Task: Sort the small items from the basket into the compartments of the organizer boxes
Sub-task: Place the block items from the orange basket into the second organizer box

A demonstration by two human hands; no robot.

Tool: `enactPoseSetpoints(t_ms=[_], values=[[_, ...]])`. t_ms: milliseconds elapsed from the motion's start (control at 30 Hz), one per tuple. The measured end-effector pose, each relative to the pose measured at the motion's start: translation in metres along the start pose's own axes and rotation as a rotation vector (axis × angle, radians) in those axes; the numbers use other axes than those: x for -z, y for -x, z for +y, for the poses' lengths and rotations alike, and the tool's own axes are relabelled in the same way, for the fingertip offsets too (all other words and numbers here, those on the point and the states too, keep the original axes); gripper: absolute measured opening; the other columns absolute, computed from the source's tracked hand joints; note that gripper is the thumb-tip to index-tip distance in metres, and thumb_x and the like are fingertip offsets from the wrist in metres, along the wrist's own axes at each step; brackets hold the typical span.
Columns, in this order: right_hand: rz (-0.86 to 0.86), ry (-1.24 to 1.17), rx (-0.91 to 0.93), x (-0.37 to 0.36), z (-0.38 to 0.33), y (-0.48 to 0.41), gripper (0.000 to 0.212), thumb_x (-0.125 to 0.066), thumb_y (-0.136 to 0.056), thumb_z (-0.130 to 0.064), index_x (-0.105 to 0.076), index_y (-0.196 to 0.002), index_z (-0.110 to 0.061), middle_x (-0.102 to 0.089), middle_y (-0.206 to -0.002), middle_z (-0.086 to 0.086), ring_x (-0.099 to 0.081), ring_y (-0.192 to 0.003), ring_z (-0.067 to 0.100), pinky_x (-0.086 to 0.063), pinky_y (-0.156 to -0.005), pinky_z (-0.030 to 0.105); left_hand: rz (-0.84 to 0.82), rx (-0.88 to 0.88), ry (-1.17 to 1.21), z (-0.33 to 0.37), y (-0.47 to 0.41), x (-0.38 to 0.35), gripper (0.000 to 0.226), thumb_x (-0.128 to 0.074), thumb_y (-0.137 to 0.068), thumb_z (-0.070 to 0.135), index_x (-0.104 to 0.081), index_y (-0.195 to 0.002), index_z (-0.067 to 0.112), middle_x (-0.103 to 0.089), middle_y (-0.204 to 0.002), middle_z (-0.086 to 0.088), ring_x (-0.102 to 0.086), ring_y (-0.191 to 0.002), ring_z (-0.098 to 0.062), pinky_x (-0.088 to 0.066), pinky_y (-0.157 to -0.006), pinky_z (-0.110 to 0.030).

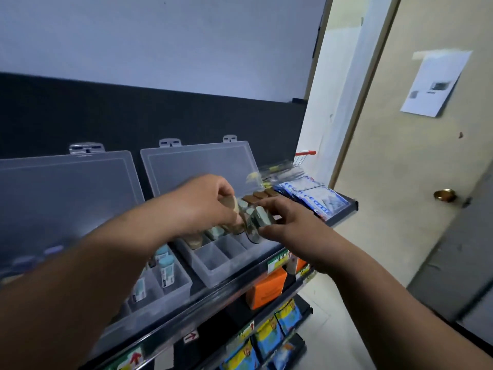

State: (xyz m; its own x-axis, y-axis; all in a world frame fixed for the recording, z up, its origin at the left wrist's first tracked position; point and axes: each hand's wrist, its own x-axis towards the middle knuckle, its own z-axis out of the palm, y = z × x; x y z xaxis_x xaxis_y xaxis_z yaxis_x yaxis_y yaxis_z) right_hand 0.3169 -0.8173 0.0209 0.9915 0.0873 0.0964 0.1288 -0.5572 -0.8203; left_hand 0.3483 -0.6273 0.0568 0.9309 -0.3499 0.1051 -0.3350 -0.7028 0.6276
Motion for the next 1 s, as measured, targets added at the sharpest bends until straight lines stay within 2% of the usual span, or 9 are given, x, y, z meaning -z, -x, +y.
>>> enactPoseSetpoints(t_ms=[67,133,200,367,467,567,633,833,1000], values=[[-0.049,0.045,0.024,0.0,0.002,-0.013,0.042,-0.07,-0.084,-0.009,-0.059,-0.122,-0.022,-0.061,-0.105,-0.013,-0.061,-0.087,-0.002,-0.047,-0.069,0.006,-0.023,0.012,-0.036,-0.005,-0.004,-0.002,0.034,-0.079,-0.072,0.037,-0.062,-0.101,0.032,-0.062,-0.098,0.013,-0.059,-0.088,-0.006,-0.048,-0.073,-0.024],[-0.099,0.075,0.04,-0.001,0.003,-0.024,0.039,-0.075,-0.08,-0.01,-0.062,-0.115,-0.021,-0.064,-0.102,-0.008,-0.063,-0.09,0.004,-0.052,-0.078,0.015,-0.042,0.032,-0.053,-0.011,-0.005,-0.004,0.029,-0.079,-0.071,0.038,-0.063,-0.095,0.033,-0.063,-0.094,0.015,-0.059,-0.083,-0.003,-0.047,-0.069,-0.023],[-0.154,0.115,0.067,-0.001,0.003,-0.036,0.035,-0.077,-0.078,-0.011,-0.064,-0.109,-0.022,-0.066,-0.102,-0.004,-0.065,-0.093,0.012,-0.055,-0.083,0.026,-0.036,0.078,-0.072,-0.017,-0.006,-0.007,0.031,-0.08,-0.069,0.038,-0.063,-0.094,0.033,-0.064,-0.093,0.015,-0.06,-0.083,-0.004,-0.05,-0.073,-0.026],[-0.283,0.21,0.124,-0.008,0.01,-0.058,0.036,-0.081,-0.074,-0.013,-0.063,-0.104,-0.021,-0.066,-0.098,-0.001,-0.067,-0.09,0.02,-0.057,-0.083,0.036,-0.021,0.208,-0.157,-0.023,-0.006,-0.021,0.037,-0.082,-0.066,0.035,-0.061,-0.095,0.036,-0.062,-0.093,0.014,-0.059,-0.082,-0.008,-0.052,-0.077,-0.031],[-0.332,0.258,0.183,-0.012,0.017,-0.065,0.035,-0.083,-0.071,-0.016,-0.063,-0.099,-0.024,-0.065,-0.095,-0.005,-0.065,-0.087,0.017,-0.056,-0.081,0.035,0.009,0.276,-0.223,-0.025,-0.004,-0.031,0.031,-0.081,-0.063,0.03,-0.064,-0.089,0.026,-0.062,-0.09,0.007,-0.06,-0.082,-0.014,-0.055,-0.078,-0.036],[-0.376,0.307,0.233,-0.013,0.022,-0.07,0.035,-0.083,-0.072,-0.02,-0.062,-0.1,-0.024,-0.062,-0.097,-0.007,-0.062,-0.087,0.011,-0.052,-0.076,0.027,0.057,0.274,-0.268,-0.026,-0.001,-0.042,0.01,-0.068,-0.07,0.021,-0.063,-0.075,0.014,-0.063,-0.079,0.0,-0.061,-0.075,-0.021,-0.051,-0.063,-0.03],[-0.397,0.327,0.245,-0.014,0.025,-0.074,0.037,-0.083,-0.072,-0.022,-0.061,-0.101,-0.024,-0.061,-0.101,-0.004,-0.06,-0.089,0.013,-0.049,-0.075,0.026,0.082,0.268,-0.315,-0.028,0.001,-0.049,0.01,-0.056,-0.075,0.019,-0.061,-0.069,0.012,-0.062,-0.077,-0.003,-0.061,-0.072,-0.022,-0.05,-0.061,-0.028],[-0.451,0.421,0.292,-0.019,0.038,-0.084,0.035,-0.082,-0.072,-0.025,-0.051,-0.085,-0.034,-0.062,-0.096,-0.006,-0.06,-0.089,0.014,-0.047,-0.071,0.026,0.057,0.357,-0.389,-0.029,0.002,-0.066,0.017,-0.061,-0.075,0.025,-0.067,-0.091,0.022,-0.063,-0.093,0.001,-0.061,-0.085,-0.018,-0.054,-0.079,-0.037],[-0.548,0.501,0.312,-0.021,0.036,-0.086,0.034,-0.081,-0.074,-0.03,-0.059,-0.099,-0.027,-0.063,-0.102,-0.003,-0.06,-0.094,0.017,-0.052,-0.084,0.036,0.079,0.347,-0.415,-0.026,0.002,-0.072,0.023,-0.065,-0.078,0.027,-0.064,-0.1,0.027,-0.062,-0.103,0.002,-0.06,-0.092,-0.018,-0.051,-0.083,-0.032]])
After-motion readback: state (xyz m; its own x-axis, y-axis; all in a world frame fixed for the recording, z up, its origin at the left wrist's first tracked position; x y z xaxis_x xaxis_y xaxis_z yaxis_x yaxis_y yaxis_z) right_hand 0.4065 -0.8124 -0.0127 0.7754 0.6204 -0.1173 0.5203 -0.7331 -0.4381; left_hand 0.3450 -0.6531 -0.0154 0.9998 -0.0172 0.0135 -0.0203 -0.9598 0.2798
